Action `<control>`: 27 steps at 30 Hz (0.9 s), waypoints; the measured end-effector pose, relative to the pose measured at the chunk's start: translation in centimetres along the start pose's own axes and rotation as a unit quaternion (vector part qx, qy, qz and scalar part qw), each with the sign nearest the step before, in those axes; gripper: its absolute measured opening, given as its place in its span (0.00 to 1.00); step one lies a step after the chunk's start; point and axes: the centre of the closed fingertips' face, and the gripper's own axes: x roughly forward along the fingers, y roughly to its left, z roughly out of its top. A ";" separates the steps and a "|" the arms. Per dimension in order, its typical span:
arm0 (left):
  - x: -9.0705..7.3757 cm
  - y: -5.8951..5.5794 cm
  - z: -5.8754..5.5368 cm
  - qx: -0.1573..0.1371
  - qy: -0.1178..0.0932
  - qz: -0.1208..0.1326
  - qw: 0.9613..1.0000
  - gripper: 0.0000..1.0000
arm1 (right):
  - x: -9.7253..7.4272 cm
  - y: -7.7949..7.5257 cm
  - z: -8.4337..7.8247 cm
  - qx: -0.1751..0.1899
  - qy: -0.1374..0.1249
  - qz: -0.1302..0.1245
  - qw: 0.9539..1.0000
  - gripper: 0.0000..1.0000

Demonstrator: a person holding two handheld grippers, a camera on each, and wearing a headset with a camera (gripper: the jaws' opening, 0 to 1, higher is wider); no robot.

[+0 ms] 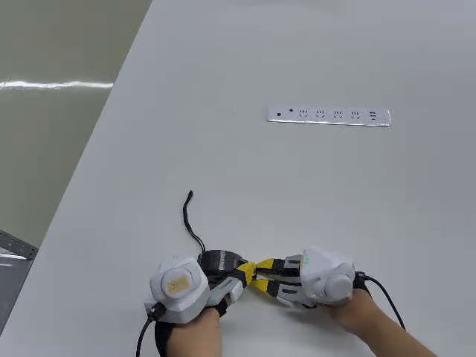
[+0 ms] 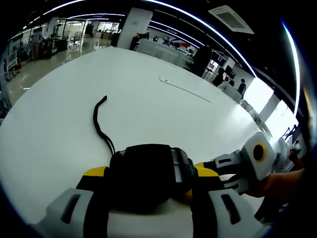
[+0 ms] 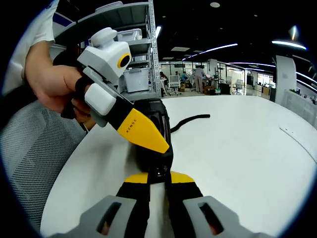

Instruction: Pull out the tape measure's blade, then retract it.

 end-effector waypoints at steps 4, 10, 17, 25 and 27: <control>0.0 0.0 0.0 0.000 0.000 0.000 1.000 0.64 | 0.1 0.0 0.0 -0.011 0.005 0.011 1.000 0.12; 0.0 0.0 0.1 -0.001 0.000 0.000 1.000 0.64 | 0.1 -0.1 -0.1 -0.010 0.005 0.014 1.000 0.12; 0.0 0.0 0.1 -0.001 -0.003 -0.001 1.000 0.65 | 0.1 -0.2 -0.2 0.002 0.003 0.011 1.000 0.13; 0.0 0.0 0.1 0.002 -0.007 -0.002 1.000 0.65 | 0.1 -0.2 -0.1 0.006 0.003 0.006 1.000 0.14; -0.1 0.0 0.1 0.003 -0.007 -0.002 1.000 0.66 | 0.1 -0.2 -0.1 0.006 0.003 0.006 1.000 0.14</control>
